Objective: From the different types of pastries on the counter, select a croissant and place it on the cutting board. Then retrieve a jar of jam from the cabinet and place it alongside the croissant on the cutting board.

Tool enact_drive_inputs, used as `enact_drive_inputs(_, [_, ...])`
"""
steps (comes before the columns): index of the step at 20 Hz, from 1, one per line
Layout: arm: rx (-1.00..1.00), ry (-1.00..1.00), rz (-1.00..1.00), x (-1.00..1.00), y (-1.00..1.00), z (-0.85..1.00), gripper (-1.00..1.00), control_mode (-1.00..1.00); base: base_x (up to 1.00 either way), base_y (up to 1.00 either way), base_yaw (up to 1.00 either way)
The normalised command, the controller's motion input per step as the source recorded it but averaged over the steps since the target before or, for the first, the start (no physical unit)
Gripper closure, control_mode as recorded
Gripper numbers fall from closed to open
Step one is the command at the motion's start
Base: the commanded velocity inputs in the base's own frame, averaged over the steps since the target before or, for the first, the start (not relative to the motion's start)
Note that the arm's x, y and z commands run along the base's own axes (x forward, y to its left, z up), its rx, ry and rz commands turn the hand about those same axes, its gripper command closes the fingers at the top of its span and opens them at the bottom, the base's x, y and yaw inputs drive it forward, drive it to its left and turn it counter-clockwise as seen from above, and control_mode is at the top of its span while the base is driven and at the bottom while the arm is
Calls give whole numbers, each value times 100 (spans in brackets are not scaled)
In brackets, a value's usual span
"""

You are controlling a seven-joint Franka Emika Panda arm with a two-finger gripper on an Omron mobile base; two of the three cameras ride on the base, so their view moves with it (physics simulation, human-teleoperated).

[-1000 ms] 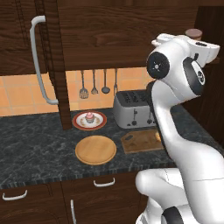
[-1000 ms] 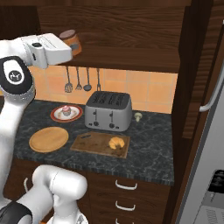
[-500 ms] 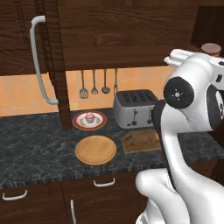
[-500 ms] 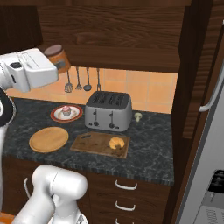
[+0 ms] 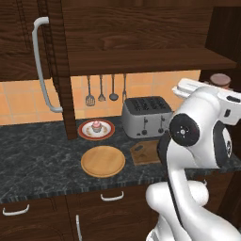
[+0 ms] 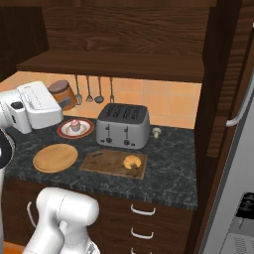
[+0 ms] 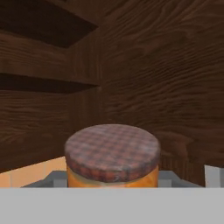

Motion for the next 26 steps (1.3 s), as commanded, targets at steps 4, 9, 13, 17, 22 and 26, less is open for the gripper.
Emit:
enact_drive_inputs(4, [0, 5, 1, -14, 3, -30, 100, -100, 0, 0, 0])
enact_drive_inputs(9, [0, 4, 0, -40, 5, -65, 100, -100, 0, 0, 0])
enact_drive_inputs(13, [0, 0, 0, -39, 10, -98, 100, -100, 0, 0, 0])
enact_drive_inputs(17, [3, 0, 8, 18, -44, -9, 100, -100, 0, 0, 0])
enact_drive_inputs(22, [4, -2, 13, 13, -69, -16, 100, -100, 0, 0, 0])
enact_drive_inputs(26, [-1, -4, 0, -24, 3, -41, 100, -100, 0, 0, 0])
